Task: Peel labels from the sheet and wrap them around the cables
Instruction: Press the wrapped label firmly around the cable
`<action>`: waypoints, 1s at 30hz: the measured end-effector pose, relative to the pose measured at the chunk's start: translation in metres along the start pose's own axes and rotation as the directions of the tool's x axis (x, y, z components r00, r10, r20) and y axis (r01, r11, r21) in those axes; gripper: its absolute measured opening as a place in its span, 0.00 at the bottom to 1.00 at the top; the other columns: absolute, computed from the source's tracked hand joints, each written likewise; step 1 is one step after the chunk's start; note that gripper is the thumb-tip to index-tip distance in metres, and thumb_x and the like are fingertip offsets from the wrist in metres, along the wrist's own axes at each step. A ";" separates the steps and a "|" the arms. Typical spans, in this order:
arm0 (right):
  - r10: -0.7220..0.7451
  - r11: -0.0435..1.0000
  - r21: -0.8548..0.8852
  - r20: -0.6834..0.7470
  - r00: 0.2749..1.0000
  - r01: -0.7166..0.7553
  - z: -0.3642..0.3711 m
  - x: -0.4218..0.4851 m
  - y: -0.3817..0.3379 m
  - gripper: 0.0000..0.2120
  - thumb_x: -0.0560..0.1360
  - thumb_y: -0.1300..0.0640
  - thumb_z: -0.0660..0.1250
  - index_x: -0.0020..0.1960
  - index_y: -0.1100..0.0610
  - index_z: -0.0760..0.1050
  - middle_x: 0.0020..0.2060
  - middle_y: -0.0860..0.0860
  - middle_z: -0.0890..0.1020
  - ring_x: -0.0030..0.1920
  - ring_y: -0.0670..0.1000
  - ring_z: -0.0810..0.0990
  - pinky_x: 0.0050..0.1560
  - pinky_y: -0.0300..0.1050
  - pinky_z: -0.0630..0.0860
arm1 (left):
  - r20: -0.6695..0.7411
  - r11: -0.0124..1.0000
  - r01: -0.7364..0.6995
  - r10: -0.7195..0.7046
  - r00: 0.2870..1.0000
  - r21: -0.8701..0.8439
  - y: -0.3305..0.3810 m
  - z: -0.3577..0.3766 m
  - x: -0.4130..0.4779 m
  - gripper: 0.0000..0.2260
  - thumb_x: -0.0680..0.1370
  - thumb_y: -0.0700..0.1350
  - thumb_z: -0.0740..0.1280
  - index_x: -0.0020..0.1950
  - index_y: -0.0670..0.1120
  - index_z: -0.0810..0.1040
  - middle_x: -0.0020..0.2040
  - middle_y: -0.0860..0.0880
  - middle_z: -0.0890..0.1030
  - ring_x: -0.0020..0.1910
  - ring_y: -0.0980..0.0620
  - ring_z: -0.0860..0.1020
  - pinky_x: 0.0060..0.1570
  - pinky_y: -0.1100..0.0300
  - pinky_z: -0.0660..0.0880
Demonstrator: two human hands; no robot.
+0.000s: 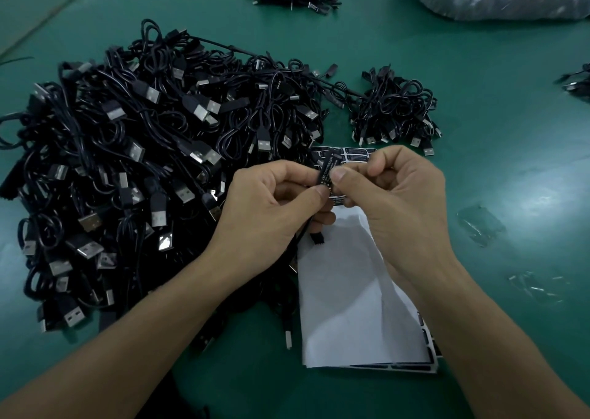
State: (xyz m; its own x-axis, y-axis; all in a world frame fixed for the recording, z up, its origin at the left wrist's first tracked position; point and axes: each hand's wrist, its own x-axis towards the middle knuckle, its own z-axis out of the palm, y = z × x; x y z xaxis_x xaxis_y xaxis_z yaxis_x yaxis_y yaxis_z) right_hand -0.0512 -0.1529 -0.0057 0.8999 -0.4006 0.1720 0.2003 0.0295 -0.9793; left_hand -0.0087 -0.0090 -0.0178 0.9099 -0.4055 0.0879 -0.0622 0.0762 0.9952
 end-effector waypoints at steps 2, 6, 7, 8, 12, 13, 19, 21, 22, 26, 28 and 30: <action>-0.002 1.000 -0.005 0.000 1.000 0.002 0.000 0.000 0.000 0.16 0.72 0.70 0.74 0.38 0.56 0.69 0.33 0.48 0.84 0.33 0.45 0.81 0.37 0.36 0.78 | -0.001 1.000 -0.001 0.001 1.000 0.001 0.000 0.000 0.000 0.03 0.77 0.36 0.71 0.47 0.43 0.82 0.37 0.44 0.86 0.36 0.48 0.86 0.34 0.62 0.80; 0.002 1.000 0.000 0.012 1.000 -0.002 0.000 0.000 0.000 0.16 0.72 0.70 0.74 0.38 0.56 0.69 0.33 0.49 0.84 0.33 0.45 0.81 0.37 0.36 0.77 | -0.002 1.000 -0.003 0.003 1.000 -0.002 0.000 0.000 0.000 0.03 0.77 0.35 0.71 0.47 0.43 0.82 0.37 0.44 0.86 0.36 0.48 0.86 0.35 0.60 0.82; 0.002 1.000 0.000 0.014 1.000 -0.002 0.000 0.000 0.000 0.16 0.72 0.70 0.74 0.38 0.56 0.68 0.33 0.49 0.84 0.33 0.45 0.81 0.37 0.36 0.77 | -0.002 1.000 -0.002 0.002 1.000 -0.004 0.000 0.000 0.000 0.03 0.77 0.35 0.71 0.47 0.43 0.82 0.37 0.44 0.86 0.36 0.48 0.86 0.36 0.60 0.82; 0.001 1.000 -0.002 0.014 1.000 -0.001 0.000 0.000 0.000 0.16 0.72 0.70 0.74 0.38 0.56 0.68 0.33 0.49 0.84 0.33 0.45 0.81 0.36 0.36 0.78 | -0.002 1.000 -0.001 0.001 1.000 -0.004 0.000 0.000 0.000 0.03 0.77 0.35 0.71 0.47 0.43 0.82 0.37 0.44 0.86 0.36 0.48 0.86 0.36 0.60 0.82; -0.005 1.000 -0.002 0.005 1.000 0.005 0.001 0.000 0.000 0.17 0.72 0.71 0.73 0.38 0.55 0.68 0.32 0.49 0.84 0.31 0.44 0.80 0.36 0.36 0.77 | -0.004 1.000 0.000 0.000 1.000 0.000 -0.001 0.000 0.001 0.04 0.77 0.35 0.71 0.46 0.43 0.82 0.37 0.43 0.86 0.36 0.47 0.86 0.36 0.60 0.82; -0.006 1.000 -0.005 0.002 1.000 0.006 0.001 0.000 0.000 0.17 0.72 0.71 0.73 0.38 0.55 0.68 0.32 0.49 0.84 0.31 0.44 0.80 0.36 0.36 0.77 | -0.005 1.000 -0.001 0.001 1.000 -0.001 -0.001 0.000 0.001 0.04 0.77 0.35 0.71 0.46 0.43 0.82 0.37 0.43 0.86 0.36 0.47 0.86 0.36 0.59 0.82; -0.008 1.000 -0.016 -0.002 1.000 0.008 0.001 0.000 -0.001 0.17 0.72 0.71 0.74 0.38 0.56 0.68 0.32 0.49 0.84 0.31 0.44 0.80 0.36 0.36 0.77 | -0.007 1.000 -0.005 0.005 1.000 -0.006 -0.001 -0.001 0.001 0.04 0.77 0.35 0.71 0.45 0.44 0.82 0.37 0.43 0.86 0.36 0.47 0.86 0.35 0.60 0.82; -0.009 1.000 -0.022 -0.006 1.000 0.009 0.002 0.000 -0.001 0.17 0.71 0.71 0.74 0.38 0.56 0.68 0.32 0.49 0.84 0.32 0.45 0.80 0.37 0.37 0.77 | -0.008 1.000 -0.002 0.002 1.000 -0.005 -0.001 -0.001 0.001 0.04 0.77 0.35 0.71 0.46 0.43 0.82 0.37 0.43 0.86 0.36 0.47 0.86 0.35 0.60 0.82; -0.009 1.000 -0.024 -0.009 1.000 0.009 0.002 0.000 -0.001 0.17 0.71 0.71 0.74 0.38 0.56 0.68 0.32 0.49 0.84 0.32 0.45 0.80 0.37 0.37 0.77 | -0.008 1.000 -0.001 0.001 1.000 -0.004 -0.001 -0.001 0.001 0.04 0.77 0.35 0.71 0.46 0.43 0.82 0.37 0.43 0.86 0.36 0.46 0.86 0.35 0.59 0.82; -0.014 0.999 -0.037 -0.013 1.000 0.013 0.002 0.000 -0.001 0.17 0.71 0.70 0.74 0.38 0.56 0.68 0.32 0.49 0.84 0.33 0.46 0.81 0.38 0.37 0.78 | -0.010 1.000 -0.007 0.007 1.000 0.000 -0.001 -0.002 0.001 0.04 0.77 0.34 0.71 0.46 0.42 0.82 0.37 0.43 0.86 0.36 0.46 0.86 0.34 0.60 0.81; -0.016 0.999 -0.043 -0.016 1.000 0.016 0.002 0.000 0.000 0.17 0.71 0.70 0.74 0.38 0.56 0.68 0.33 0.50 0.84 0.33 0.46 0.81 0.37 0.37 0.77 | -0.009 1.000 -0.010 0.010 1.000 0.003 -0.001 -0.002 0.001 0.04 0.77 0.34 0.70 0.46 0.42 0.82 0.37 0.43 0.86 0.36 0.46 0.86 0.34 0.60 0.81; -0.019 0.999 -0.050 -0.020 1.000 0.018 0.002 0.000 0.000 0.17 0.71 0.69 0.75 0.37 0.55 0.68 0.33 0.50 0.85 0.33 0.46 0.81 0.37 0.36 0.77 | -0.009 1.000 -0.014 0.014 1.000 0.009 -0.001 -0.001 0.001 0.04 0.78 0.34 0.70 0.46 0.42 0.82 0.37 0.43 0.86 0.36 0.46 0.86 0.34 0.60 0.81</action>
State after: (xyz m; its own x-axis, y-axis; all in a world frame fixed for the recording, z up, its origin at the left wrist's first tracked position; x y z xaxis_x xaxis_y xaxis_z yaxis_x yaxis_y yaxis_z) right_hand -0.0509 -0.1512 -0.0057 0.8880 -0.4194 0.1887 0.1969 -0.0241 -0.9801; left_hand -0.0070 -0.0081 -0.0192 0.9126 -0.3960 0.1016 -0.0786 0.0738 0.9942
